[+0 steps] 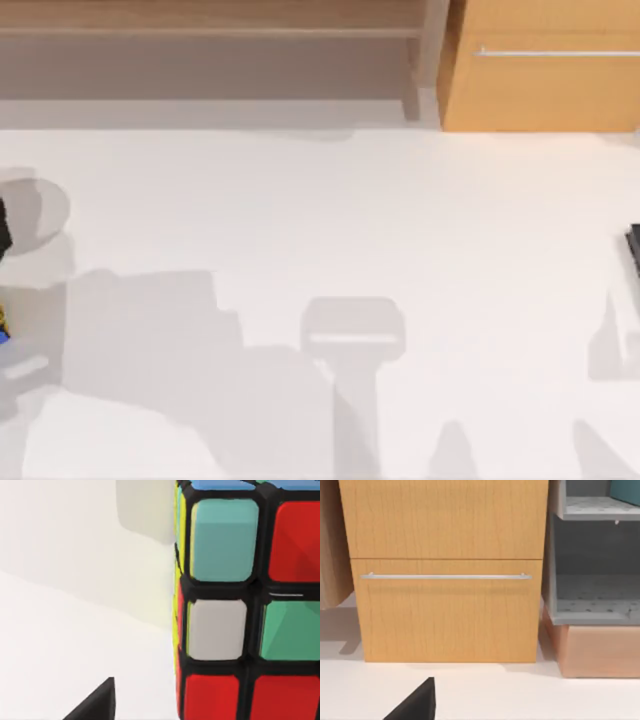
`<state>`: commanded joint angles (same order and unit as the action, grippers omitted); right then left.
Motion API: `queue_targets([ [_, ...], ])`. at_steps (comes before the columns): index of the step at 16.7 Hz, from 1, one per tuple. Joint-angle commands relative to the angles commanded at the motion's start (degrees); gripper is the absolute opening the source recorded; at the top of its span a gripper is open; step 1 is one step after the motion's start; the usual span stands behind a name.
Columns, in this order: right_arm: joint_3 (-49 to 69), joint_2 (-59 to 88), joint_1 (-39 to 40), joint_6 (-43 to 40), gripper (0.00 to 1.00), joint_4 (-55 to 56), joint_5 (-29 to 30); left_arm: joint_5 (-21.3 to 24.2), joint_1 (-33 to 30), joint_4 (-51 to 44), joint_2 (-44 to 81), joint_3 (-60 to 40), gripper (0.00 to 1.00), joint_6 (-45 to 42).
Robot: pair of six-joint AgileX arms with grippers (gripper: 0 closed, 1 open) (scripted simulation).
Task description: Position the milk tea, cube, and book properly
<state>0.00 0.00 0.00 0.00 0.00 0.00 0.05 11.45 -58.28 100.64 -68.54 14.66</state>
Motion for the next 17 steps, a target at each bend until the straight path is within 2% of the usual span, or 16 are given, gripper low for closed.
queue_targets([
  [4,0.00,0.00,0.00,0.00,1.00,0.00,0.00,-0.01,0.02,5.02,5.33,-0.63,1.00,-0.10],
  [9,0.00,0.00,0.00,0.00,1.00,0.00,0.00,-0.02,0.02,5.61,5.95,-0.70,1.00,-0.24],
  [17,0.00,0.00,0.00,0.00,1.00,0.00,0.00,-0.02,0.02,5.61,5.95,-0.70,0.40,-0.24],
])
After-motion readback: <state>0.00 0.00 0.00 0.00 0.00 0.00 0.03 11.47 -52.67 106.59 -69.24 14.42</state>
